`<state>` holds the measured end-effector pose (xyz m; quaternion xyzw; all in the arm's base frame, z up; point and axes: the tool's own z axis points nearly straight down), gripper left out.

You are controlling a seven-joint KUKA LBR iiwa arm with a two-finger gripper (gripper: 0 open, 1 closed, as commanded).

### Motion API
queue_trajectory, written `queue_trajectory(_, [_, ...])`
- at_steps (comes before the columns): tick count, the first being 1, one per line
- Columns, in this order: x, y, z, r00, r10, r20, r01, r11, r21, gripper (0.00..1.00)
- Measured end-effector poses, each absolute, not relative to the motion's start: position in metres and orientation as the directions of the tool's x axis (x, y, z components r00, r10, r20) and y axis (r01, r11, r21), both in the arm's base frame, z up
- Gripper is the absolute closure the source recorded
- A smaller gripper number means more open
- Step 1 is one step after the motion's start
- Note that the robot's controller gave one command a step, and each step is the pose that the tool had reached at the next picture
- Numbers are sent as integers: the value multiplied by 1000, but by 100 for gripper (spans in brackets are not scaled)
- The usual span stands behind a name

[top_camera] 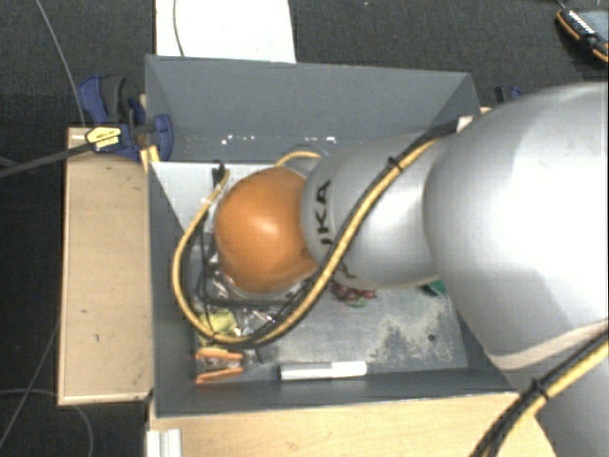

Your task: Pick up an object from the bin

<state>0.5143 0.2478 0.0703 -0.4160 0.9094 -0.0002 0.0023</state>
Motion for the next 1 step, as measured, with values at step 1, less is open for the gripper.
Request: queue_trajectory(1, [506,252,71,-103,-995,-14,-995,103,-10,100])
